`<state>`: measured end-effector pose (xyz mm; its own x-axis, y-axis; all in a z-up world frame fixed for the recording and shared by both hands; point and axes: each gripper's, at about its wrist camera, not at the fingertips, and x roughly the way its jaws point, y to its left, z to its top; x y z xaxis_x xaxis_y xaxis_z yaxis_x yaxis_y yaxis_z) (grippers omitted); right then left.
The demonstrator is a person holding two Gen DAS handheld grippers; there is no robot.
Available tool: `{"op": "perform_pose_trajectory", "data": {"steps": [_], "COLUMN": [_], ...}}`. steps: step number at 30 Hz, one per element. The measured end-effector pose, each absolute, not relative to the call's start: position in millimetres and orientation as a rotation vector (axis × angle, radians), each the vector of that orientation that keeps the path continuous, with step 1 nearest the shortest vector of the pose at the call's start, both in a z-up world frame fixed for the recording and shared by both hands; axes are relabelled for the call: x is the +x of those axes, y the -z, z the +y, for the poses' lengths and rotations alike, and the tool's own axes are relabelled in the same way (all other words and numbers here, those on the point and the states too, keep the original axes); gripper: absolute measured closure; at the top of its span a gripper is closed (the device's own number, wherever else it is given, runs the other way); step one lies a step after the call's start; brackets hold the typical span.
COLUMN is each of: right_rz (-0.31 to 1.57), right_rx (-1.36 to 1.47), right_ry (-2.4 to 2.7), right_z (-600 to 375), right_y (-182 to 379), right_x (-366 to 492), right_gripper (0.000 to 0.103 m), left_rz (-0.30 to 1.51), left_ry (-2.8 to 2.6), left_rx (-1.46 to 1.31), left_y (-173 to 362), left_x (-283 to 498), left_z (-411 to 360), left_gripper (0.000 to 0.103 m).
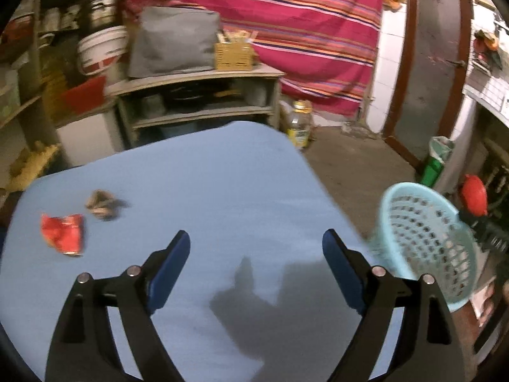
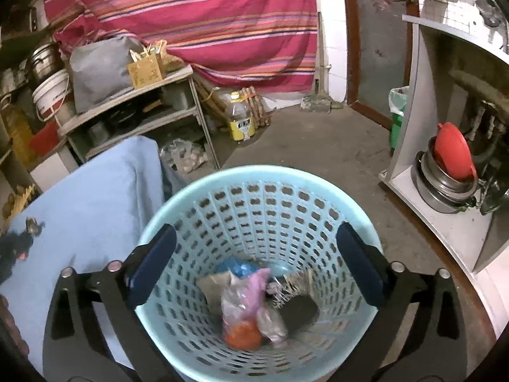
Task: Collect trash
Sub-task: 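Grasp the red foil packet with the left tool while the right tool grasps the brown paper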
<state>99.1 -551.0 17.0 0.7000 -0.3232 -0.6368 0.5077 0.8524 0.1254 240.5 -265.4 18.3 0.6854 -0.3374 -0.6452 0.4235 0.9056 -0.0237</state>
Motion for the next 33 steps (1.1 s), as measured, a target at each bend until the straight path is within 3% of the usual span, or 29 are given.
{"op": "perform_pose_trajectory", "data": {"steps": [12,28,30,32,33], "right_rz": [0.620,0.722,0.730,0.738,0.744], "right_rx": [0.211,0.134,0.113,0.098,0.094], "right_ry": [0.335,0.168,0.150,0.134,0.122], "right_z": [-439.2,-322.3,-309.2,-298.4,-292.5], "right_y": [-24.0,17.8,22.7,26.6,28.8], "right_x": [175.1,270.5,276.7,282.6,286.1], "right_gripper": [0.004,0.004,0.004,0.004,0.004], "left_rz": [0.687,0.809,0.811,0.818,0.823], "left_ry": [0.176,0.057,0.075,0.109,0.129], "left_rx": [0.103,0.036,0.020,0.008,0.004], "left_y": [9.2,56.5,58.7,59.6,59.9], "left_x": [297.4,376.7,383.0,386.7,387.7], "left_z": [-97.4,-12.9,-10.9,-10.5,-10.5], "left_gripper": [0.016,0.017,0.021,0.052,0.053]}}
